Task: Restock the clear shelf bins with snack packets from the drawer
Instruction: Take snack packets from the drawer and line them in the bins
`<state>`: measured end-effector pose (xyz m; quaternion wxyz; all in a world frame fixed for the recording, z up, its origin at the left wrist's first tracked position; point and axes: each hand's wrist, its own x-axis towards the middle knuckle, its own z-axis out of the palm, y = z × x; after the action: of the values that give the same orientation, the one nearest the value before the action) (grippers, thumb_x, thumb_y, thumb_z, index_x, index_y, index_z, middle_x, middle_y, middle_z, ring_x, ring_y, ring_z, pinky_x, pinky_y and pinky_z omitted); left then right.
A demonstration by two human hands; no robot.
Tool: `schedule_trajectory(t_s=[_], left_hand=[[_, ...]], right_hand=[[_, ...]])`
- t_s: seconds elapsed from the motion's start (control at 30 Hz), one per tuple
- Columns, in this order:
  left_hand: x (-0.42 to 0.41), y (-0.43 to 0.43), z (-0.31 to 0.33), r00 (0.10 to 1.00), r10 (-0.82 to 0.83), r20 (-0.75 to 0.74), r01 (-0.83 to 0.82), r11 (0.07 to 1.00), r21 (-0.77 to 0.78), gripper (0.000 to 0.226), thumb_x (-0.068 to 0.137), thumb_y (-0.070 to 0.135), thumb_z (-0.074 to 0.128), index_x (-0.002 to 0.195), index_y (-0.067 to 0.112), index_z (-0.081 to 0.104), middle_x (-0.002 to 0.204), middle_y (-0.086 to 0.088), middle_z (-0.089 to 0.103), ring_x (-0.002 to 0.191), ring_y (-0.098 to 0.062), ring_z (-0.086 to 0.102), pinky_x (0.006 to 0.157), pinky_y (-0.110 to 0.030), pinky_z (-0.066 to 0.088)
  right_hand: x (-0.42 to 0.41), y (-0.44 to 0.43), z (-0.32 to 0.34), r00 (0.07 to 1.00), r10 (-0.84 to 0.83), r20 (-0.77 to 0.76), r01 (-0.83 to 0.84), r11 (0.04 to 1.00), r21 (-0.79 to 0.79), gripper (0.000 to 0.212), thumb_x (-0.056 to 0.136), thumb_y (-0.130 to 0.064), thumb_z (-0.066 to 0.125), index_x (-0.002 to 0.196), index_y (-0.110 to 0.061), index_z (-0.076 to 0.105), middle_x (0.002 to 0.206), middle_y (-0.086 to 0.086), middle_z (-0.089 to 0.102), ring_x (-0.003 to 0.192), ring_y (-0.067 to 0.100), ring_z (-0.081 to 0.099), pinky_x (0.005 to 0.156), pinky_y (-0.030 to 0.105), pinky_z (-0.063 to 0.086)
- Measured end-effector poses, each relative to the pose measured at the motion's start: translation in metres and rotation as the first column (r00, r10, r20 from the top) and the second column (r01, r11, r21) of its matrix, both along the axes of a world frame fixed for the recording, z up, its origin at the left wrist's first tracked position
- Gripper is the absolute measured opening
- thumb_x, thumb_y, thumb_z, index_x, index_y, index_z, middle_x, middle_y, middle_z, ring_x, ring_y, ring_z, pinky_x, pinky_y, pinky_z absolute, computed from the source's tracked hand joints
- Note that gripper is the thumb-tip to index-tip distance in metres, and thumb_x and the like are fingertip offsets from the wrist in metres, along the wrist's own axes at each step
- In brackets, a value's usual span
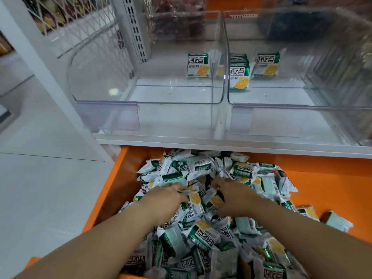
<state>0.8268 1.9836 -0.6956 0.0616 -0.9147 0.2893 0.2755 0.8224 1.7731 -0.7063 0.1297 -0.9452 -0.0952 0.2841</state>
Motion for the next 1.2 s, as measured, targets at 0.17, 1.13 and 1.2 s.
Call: schedule_trajectory(t_s=[0.17,1.13,1.2], left_hand=[[0.001,-0.005,0.042,0.99,0.13,-0.062,-0.137,0.982,-0.127,0.043,0.096,0.015,0.048,0.136,0.03,0.048,0.138,-0.004,0.043,0.112,-0.022,0.055,0.092,-0.037,0.049],[-0.059,-0.096,0.194,0.923,0.331,-0.197,-0.294,0.277,-0.915,0.058,0.079,0.023,0.076,0.122,0.048,0.046,0.113,0.022,0.059,0.099,0.004,0.06,0.089,-0.018,0.049],[-0.059,-0.093,0.197,0.939,0.342,-0.04,-0.188,0.413,-0.891,0.061,0.081,0.022,0.073,0.128,0.046,0.043,0.117,0.023,0.052,0.103,0.01,0.051,0.086,-0.007,0.041]], right_hand=[[-0.012,-0.008,0.066,0.994,0.11,-0.002,-0.11,0.993,0.031,0.058,0.08,-0.028,0.068,0.129,-0.022,0.037,0.111,0.001,0.054,0.092,0.02,0.056,0.068,0.029,0.044],[-0.073,-0.077,0.207,0.884,-0.46,-0.082,0.234,0.286,0.929,0.064,0.061,-0.016,0.084,0.116,-0.018,0.052,0.116,0.005,0.064,0.108,0.024,0.064,0.087,0.034,0.056],[-0.076,-0.08,0.215,0.86,-0.476,0.181,0.109,0.519,0.848,0.065,0.061,-0.026,0.081,0.117,-0.035,0.048,0.124,-0.018,0.054,0.115,0.0,0.054,0.09,0.02,0.05]])
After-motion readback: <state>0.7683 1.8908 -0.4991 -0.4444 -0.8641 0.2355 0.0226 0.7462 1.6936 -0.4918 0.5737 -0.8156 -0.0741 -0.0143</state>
